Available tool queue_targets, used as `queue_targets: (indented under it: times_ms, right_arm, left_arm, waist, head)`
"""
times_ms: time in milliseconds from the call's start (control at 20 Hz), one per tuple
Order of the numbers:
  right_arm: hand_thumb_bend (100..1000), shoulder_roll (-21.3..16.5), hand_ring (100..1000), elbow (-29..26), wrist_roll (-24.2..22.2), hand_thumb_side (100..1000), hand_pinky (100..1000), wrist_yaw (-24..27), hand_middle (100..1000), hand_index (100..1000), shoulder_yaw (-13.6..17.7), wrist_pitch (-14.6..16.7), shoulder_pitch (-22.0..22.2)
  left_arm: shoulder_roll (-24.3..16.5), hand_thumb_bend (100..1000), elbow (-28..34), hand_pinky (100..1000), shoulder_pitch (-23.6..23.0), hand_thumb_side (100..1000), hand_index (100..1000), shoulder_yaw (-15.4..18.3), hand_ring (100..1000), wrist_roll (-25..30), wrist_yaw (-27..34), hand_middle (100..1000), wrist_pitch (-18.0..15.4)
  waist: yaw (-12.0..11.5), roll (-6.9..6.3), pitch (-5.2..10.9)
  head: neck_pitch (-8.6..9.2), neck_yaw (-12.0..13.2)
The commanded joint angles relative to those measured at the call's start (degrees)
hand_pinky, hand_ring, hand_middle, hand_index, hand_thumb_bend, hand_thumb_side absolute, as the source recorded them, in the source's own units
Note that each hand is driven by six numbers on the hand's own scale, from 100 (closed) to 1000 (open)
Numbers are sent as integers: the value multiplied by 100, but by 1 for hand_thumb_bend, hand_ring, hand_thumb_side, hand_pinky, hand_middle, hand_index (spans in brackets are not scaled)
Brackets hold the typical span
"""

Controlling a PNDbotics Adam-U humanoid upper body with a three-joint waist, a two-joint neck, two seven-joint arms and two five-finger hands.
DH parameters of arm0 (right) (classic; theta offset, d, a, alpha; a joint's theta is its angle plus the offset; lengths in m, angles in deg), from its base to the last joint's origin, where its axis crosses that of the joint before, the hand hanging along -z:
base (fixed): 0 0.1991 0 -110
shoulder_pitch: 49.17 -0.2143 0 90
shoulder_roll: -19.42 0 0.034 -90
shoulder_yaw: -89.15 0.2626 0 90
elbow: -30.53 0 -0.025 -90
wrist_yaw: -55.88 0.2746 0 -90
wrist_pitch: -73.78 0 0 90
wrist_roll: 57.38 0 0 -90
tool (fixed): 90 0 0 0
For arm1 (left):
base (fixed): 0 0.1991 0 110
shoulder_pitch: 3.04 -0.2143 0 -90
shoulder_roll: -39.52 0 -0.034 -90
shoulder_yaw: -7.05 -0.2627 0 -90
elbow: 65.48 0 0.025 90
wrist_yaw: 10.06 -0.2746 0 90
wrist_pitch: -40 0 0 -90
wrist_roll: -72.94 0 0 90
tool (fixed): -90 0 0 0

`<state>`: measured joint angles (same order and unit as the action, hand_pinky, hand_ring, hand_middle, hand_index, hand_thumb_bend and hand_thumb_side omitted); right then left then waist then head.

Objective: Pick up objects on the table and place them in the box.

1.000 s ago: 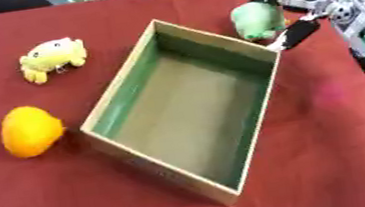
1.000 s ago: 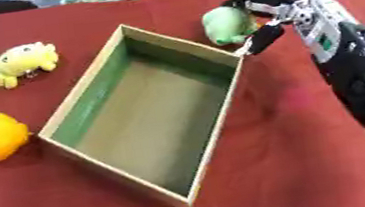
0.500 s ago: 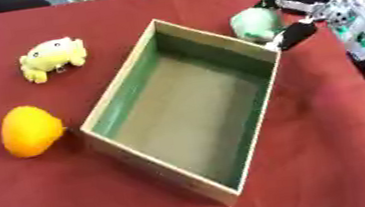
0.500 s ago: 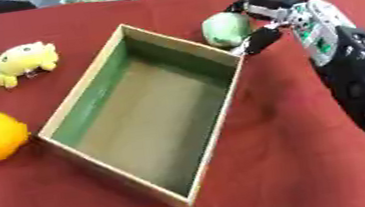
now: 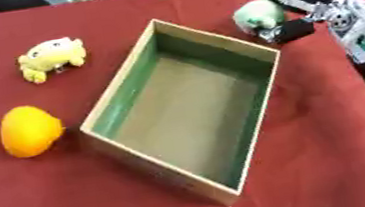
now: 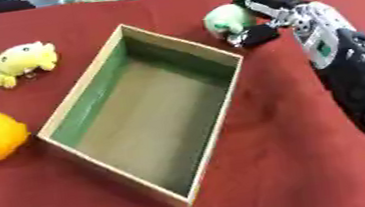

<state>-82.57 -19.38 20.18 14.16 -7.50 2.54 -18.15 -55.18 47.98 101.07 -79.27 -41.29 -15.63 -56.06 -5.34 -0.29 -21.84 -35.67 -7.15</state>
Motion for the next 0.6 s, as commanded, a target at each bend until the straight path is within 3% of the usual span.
queue_targets:
  times_ms: [50,250,600]
  right_arm:
    - [100,-179,702,-223,510,464,763,235,465,703,87,-61,-97]
    - [100,-283,671,-557,847,471,727,754,440,675,3,-171,-69]
    - [100,-535,620,-1771,922,419,649,1407,415,623,-282,-865,14]
  left_arm:
    - [-108,100,114,565,32,548,739,34,549,7,36,723,-5]
    - [-121,100,114,565,6,549,739,39,549,2,37,723,-1]
    - [-133,100,114,565,-20,550,740,43,550,-5,44,723,4]
  waist:
    - [8,-2,168]
    - [39,8,218]
    - [92,12,301]
  head:
    - [26,20]
    - [7,51]
    - [-9,85]
